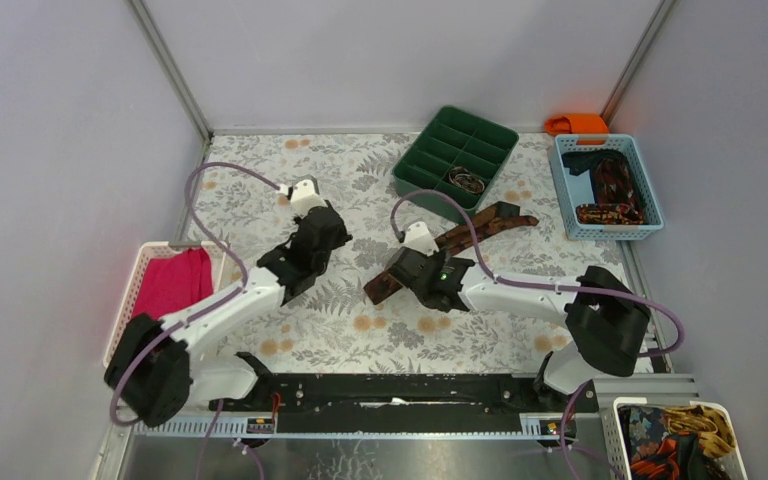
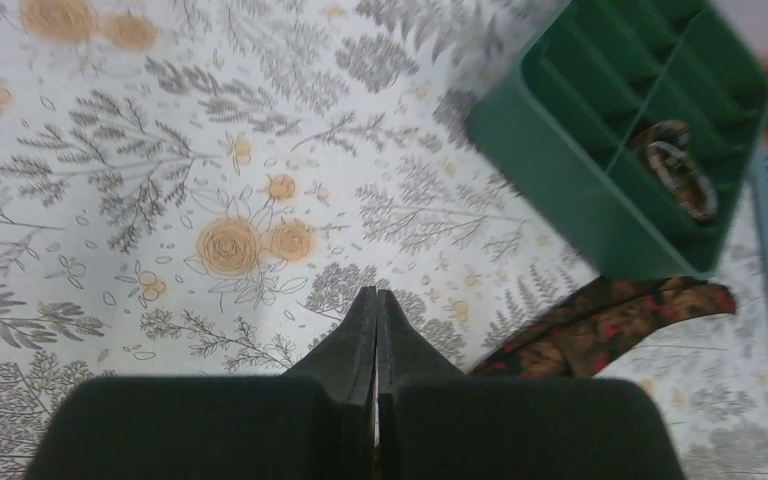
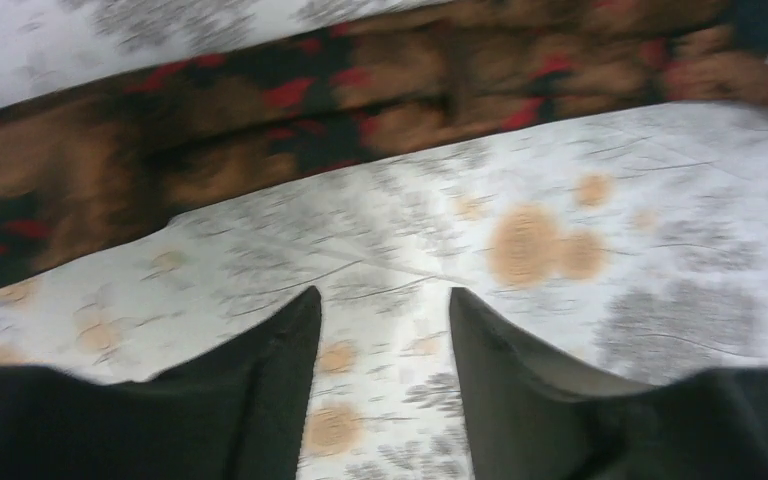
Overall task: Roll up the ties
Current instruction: Roll the tie at the center of the board.
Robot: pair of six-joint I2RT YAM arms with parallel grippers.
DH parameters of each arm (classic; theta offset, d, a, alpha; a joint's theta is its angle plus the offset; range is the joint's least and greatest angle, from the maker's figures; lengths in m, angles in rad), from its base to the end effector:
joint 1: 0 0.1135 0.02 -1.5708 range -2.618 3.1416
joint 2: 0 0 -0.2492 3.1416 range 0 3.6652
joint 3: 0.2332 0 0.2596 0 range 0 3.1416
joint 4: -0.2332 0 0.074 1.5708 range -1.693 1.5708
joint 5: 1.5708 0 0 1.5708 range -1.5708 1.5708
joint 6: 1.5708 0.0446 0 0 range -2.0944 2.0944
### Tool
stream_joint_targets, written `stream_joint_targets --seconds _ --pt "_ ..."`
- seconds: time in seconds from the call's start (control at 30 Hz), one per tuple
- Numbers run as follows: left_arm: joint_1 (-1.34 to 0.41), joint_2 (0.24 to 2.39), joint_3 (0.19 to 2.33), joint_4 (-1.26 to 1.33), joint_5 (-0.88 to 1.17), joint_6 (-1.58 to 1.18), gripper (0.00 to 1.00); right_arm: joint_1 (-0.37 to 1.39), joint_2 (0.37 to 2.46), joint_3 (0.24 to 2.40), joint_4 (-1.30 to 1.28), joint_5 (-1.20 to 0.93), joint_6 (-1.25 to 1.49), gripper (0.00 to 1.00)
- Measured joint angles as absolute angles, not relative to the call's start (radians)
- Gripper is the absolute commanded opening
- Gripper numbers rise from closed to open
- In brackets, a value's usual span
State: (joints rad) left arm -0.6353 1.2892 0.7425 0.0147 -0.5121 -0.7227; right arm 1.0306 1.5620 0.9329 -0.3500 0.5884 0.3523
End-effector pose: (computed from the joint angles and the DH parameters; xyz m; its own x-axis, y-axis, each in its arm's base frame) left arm 0.2504 -0.1575 0.2156 -0.4236 -0.4040 -0.8108 -0.1370 0.9133 -0.3836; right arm 0.1854 0.2611 0.1704 -0.5919 -0.4289 -0.6825 -0.3728 0.8964 -0.2399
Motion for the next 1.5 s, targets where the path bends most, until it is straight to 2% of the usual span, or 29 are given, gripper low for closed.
stream_joint_targets --seconds 0.03,0.2,0.27,0.4,0.5,0.63,0.87,1.17,1.5 --pt "-0.635 1.254 0.747 0.004 -0.519 -0.720 0.00 1.033 1.562 0.957 -0.386 0.654 0.352 0.97" --pt "-0.635 1.122 0.753 -0.055 -0.534 -0.707 0.00 1.034 1.591 1.058 -0.508 0.865 0.355 1.00" --pt "-0.635 1.082 0.753 -0.088 -0.534 -0.704 0.00 1.034 1.599 1.074 -0.509 0.867 0.336 1.00" --pt "-0.635 1.000 0.752 -0.141 -0.529 -0.705 0.00 1.053 1.600 1.096 -0.491 0.819 0.310 0.81" --pt "-0.635 0.914 0.751 -0.194 -0.540 -0.710 0.00 1.127 1.594 1.096 -0.433 0.778 0.285 0.78" --pt "-0.635 0.807 0.755 -0.275 -0.591 -0.738 0.00 1.230 1.567 1.089 -0.331 0.702 0.249 0.64" --pt "-0.635 0.740 0.758 -0.388 -0.666 -0.772 0.00 1.296 1.659 1.171 -0.276 0.642 0.224 0.67" --pt "-0.635 0.721 0.758 -0.429 -0.697 -0.776 0.00 1.315 1.851 1.240 -0.262 0.641 0.200 0.79" --pt "-0.635 0.709 0.757 -0.436 -0.701 -0.772 0.00 1.298 1.925 1.259 -0.258 0.692 0.179 0.80"
